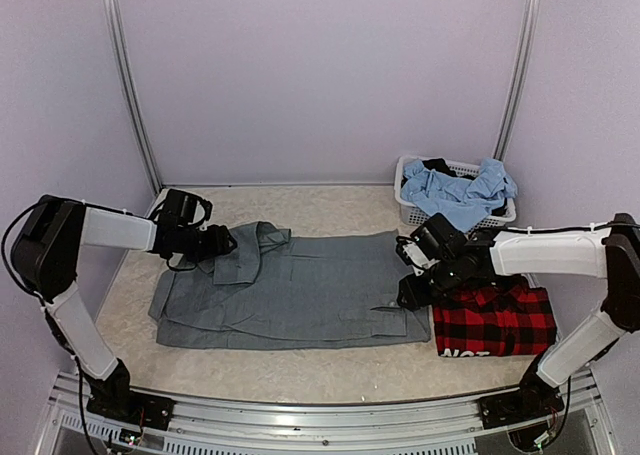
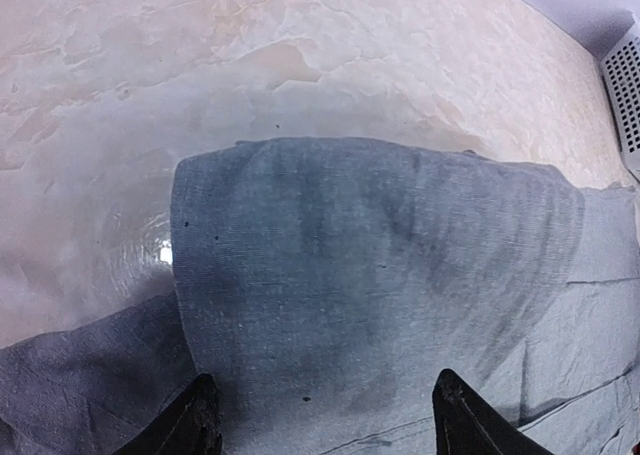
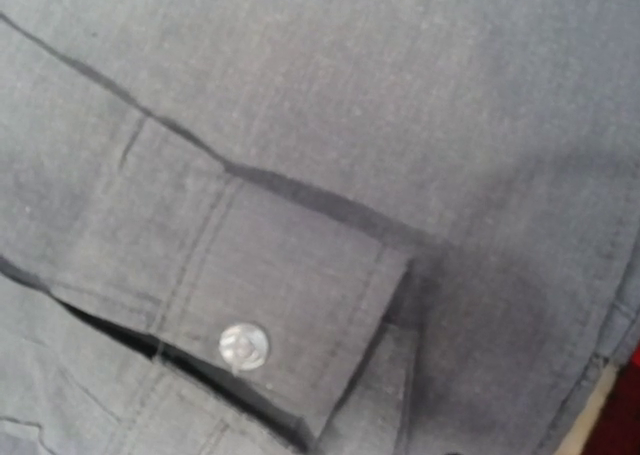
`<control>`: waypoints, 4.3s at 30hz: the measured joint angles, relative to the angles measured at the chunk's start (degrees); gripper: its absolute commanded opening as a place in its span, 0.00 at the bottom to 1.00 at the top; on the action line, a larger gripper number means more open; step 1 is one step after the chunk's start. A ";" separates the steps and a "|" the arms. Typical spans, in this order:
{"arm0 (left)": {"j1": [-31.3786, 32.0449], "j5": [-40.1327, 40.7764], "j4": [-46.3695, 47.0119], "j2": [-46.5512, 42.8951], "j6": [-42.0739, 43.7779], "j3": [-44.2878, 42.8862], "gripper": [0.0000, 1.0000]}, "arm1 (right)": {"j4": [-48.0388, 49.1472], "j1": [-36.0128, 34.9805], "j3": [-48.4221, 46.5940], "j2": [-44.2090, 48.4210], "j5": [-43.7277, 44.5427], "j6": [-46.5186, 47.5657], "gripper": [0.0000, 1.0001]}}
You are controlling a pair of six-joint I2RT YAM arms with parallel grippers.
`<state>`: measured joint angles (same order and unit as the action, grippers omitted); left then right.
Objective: Fold and stack the long sleeve shirts
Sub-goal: Pick up the sleeve from the 1/3-folded shirt, then fold the 1/3-folded shirt at the center of the board.
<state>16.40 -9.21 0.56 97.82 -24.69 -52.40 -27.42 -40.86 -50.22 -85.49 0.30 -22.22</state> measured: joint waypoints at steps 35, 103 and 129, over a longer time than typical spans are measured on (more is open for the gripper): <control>-1.97 -4.26 2.40 1.38 3.54 2.80 0.09 | 1.99 0.00 0.02 -3.17 -3.69 0.11 0.47; 6.54 -23.23 -47.30 -62.16 -0.92 -9.01 0.00 | 10.40 9.90 -22.67 -22.32 0.61 35.50 0.64; 6.54 -18.86 -55.58 -58.69 3.98 -21.92 0.00 | 5.42 9.38 -19.47 -8.57 -3.08 26.99 0.64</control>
<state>22.94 -28.08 -55.02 39.13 -20.71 -74.32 -22.00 -31.48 -69.69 -94.06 -2.79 4.78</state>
